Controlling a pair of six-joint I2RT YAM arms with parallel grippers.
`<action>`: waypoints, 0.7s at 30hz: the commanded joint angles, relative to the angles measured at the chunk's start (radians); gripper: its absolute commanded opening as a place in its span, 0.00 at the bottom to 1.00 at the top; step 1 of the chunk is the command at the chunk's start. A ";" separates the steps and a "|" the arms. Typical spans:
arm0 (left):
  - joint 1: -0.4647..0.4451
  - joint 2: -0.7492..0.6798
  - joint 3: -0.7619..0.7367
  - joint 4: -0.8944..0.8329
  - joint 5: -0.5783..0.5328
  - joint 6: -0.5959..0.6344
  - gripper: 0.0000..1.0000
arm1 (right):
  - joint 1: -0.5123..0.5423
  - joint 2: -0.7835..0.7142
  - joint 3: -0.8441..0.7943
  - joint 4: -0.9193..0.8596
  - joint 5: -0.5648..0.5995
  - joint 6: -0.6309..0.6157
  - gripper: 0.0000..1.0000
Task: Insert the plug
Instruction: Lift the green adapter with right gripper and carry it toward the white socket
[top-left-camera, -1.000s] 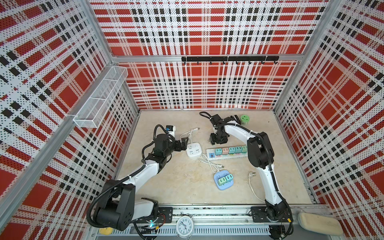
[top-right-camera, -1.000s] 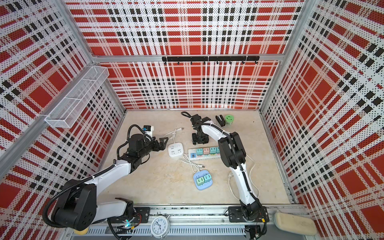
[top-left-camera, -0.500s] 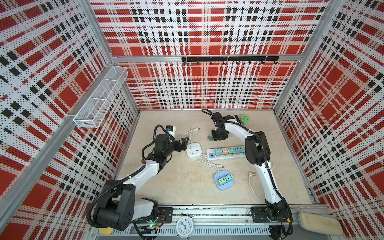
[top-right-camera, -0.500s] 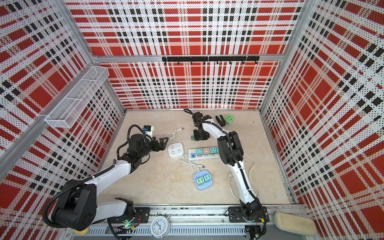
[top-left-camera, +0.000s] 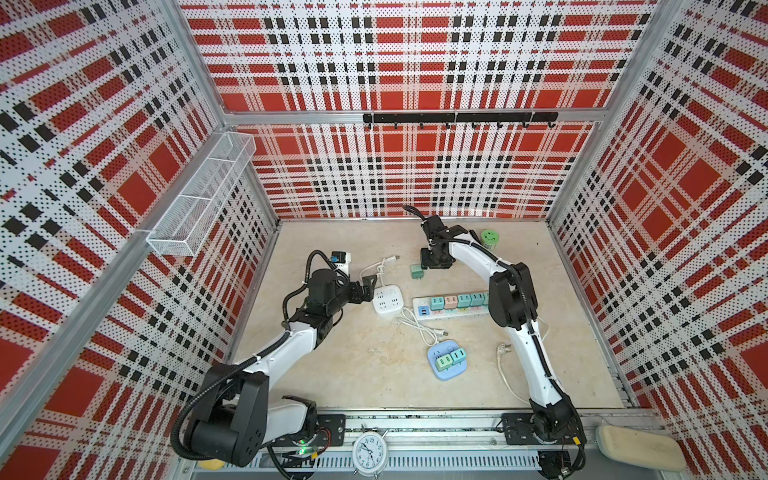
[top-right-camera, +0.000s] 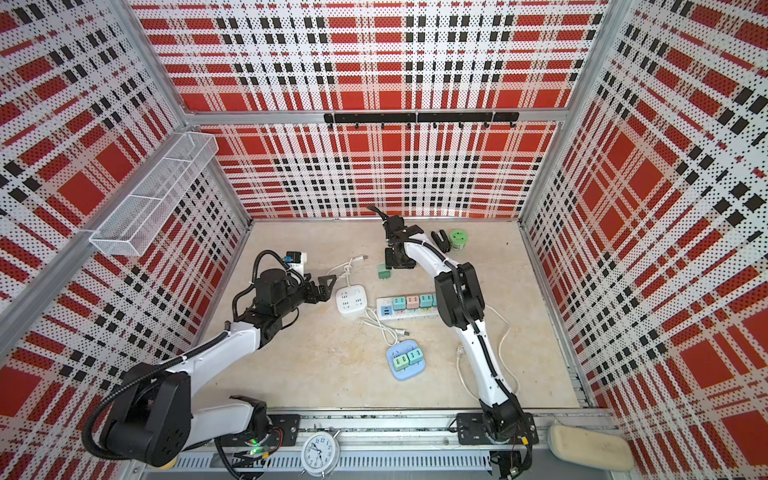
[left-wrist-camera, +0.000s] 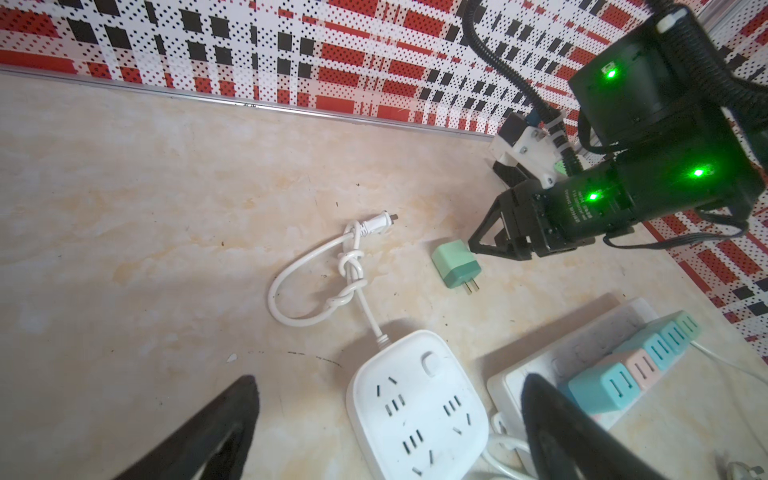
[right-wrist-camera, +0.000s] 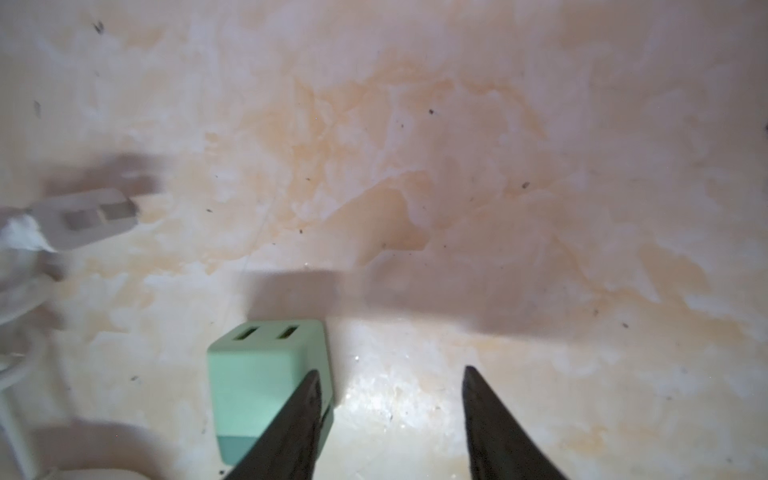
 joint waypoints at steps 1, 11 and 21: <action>0.009 -0.043 -0.040 0.058 0.043 0.012 0.99 | 0.034 -0.101 -0.035 0.101 0.017 0.033 0.66; 0.009 -0.092 -0.081 0.096 0.052 0.019 0.99 | 0.069 0.003 0.056 0.055 0.032 0.059 0.77; 0.010 -0.100 -0.089 0.102 0.040 0.021 0.99 | 0.081 0.072 0.079 0.039 0.026 0.063 0.73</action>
